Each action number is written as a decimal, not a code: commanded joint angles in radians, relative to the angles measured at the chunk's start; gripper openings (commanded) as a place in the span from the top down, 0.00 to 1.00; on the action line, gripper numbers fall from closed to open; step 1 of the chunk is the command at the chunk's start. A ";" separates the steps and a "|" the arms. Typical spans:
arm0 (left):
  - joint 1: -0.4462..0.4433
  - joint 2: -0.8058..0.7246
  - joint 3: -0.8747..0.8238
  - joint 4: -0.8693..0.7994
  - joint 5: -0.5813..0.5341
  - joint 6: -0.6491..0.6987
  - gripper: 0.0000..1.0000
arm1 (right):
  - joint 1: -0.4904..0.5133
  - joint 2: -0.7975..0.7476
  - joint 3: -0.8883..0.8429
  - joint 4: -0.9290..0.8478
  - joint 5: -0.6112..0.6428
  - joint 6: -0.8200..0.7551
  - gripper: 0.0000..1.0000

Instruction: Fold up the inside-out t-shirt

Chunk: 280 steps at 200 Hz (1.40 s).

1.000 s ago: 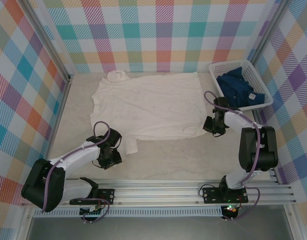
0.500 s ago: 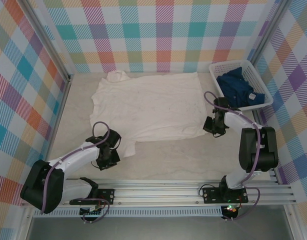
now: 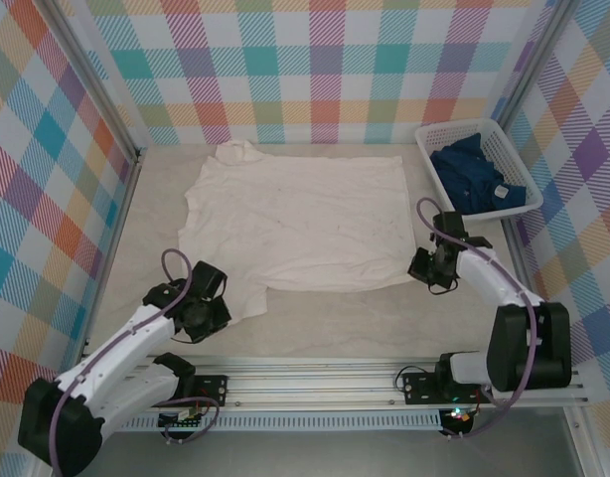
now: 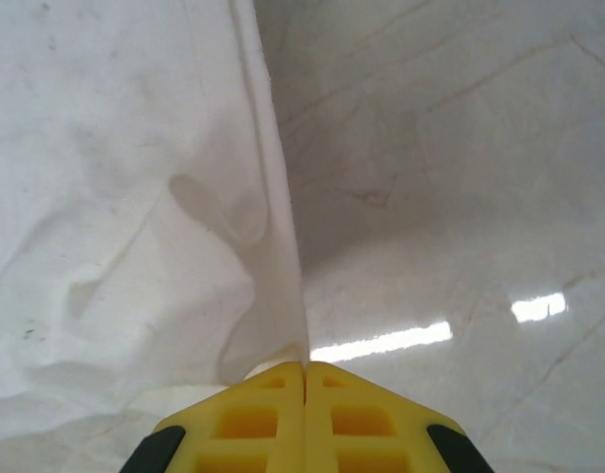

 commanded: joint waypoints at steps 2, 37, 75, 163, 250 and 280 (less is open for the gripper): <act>-0.012 -0.101 0.088 -0.169 -0.057 -0.065 1.00 | 0.002 -0.068 -0.033 -0.067 -0.012 0.053 1.00; 0.054 -0.077 0.219 -0.157 -0.142 0.029 1.00 | -0.017 -0.066 0.021 -0.062 0.023 0.017 1.00; 0.258 0.082 0.300 0.115 -0.080 0.176 1.00 | -0.059 0.059 0.133 -0.014 0.013 -0.044 1.00; 0.348 0.529 0.604 0.362 -0.013 0.294 1.00 | -0.060 0.356 0.411 0.004 -0.019 -0.109 1.00; 0.378 0.697 0.692 0.391 -0.021 0.329 1.00 | -0.051 0.517 0.557 0.005 -0.017 -0.119 1.00; 0.400 0.702 0.690 0.393 -0.014 0.333 1.00 | -0.044 0.556 0.607 -0.001 -0.014 -0.125 0.99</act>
